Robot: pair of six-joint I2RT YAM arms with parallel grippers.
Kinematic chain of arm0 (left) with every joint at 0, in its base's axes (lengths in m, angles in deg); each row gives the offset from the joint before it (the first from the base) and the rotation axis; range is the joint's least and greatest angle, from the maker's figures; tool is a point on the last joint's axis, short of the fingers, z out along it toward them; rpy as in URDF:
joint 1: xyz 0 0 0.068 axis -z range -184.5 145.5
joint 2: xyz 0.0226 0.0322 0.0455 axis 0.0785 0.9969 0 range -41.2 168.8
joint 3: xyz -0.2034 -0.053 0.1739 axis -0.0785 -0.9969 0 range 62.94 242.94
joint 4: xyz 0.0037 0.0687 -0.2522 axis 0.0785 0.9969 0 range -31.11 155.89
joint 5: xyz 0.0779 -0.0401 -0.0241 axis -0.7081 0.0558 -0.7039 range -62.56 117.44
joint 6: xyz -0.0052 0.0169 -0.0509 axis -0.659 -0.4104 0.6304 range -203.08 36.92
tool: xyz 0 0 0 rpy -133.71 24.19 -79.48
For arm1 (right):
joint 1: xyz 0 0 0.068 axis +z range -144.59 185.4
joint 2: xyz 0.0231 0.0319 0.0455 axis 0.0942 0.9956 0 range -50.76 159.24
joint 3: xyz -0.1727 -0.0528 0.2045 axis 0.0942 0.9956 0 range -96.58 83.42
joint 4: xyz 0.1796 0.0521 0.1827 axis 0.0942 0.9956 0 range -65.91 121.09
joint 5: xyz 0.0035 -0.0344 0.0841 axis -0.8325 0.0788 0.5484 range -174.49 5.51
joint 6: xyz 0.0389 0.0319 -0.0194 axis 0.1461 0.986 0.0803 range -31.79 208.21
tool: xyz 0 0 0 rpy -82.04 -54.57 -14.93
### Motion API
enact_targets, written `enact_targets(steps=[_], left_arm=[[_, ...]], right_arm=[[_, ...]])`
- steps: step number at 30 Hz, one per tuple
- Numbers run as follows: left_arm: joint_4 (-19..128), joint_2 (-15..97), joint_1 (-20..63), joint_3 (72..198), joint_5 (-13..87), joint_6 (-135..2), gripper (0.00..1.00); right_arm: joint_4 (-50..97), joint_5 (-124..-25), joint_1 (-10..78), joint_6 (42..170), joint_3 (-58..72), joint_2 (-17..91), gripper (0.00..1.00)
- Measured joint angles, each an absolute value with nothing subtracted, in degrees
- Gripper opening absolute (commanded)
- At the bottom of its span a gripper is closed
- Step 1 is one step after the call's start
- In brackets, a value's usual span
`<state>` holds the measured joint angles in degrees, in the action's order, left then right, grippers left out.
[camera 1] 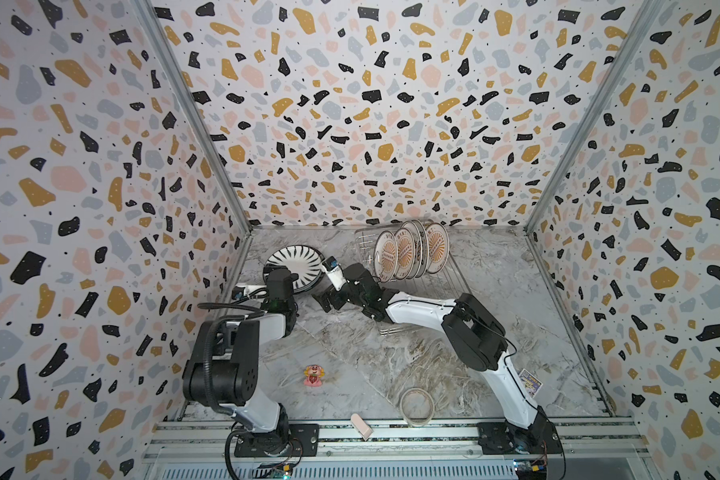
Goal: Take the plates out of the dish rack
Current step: 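Open the left gripper to release the blue-striped plate on the stack, then withdraw the left gripper from the stack while the right gripper reaches toward the rack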
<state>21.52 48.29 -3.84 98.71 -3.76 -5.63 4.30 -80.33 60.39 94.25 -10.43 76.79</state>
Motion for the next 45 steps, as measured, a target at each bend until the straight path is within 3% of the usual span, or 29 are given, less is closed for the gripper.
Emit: enact_targets(steps=[6, 14, 29, 33, 38, 45], left_arm=[[21.5, 39.0, -3.9, 95.3, 0.5, -9.2, 1.0], [18.9, 27.5, -1.1, 87.4, 8.3, -15.1, 1.0], [14.8, 14.8, 19.9, 83.4, 16.4, -33.0, 1.0], [10.0, 15.2, 25.0, 81.2, 19.7, -37.0, 1.0], [3.3, 20.6, 30.8, 80.2, 24.1, -41.7, 1.0], [-2.8, 27.4, 34.5, 80.4, 26.8, -44.8, 1.0]], right_arm=[[0.2, -85.6, 64.2, 93.0, -2.6, 67.4, 0.99], [-5.7, -100.1, 69.9, 94.6, 12.9, 52.4, 0.99], [-1.0, -115.8, 69.0, 104.8, 35.0, 23.4, 0.99], [-1.2, -114.5, 64.0, 103.9, 41.7, 14.7, 0.99], [-0.6, -104.5, 50.7, 103.6, 45.1, 9.8, 0.99], [0.6, -91.9, 40.9, 104.2, 42.2, 15.9, 0.73]])
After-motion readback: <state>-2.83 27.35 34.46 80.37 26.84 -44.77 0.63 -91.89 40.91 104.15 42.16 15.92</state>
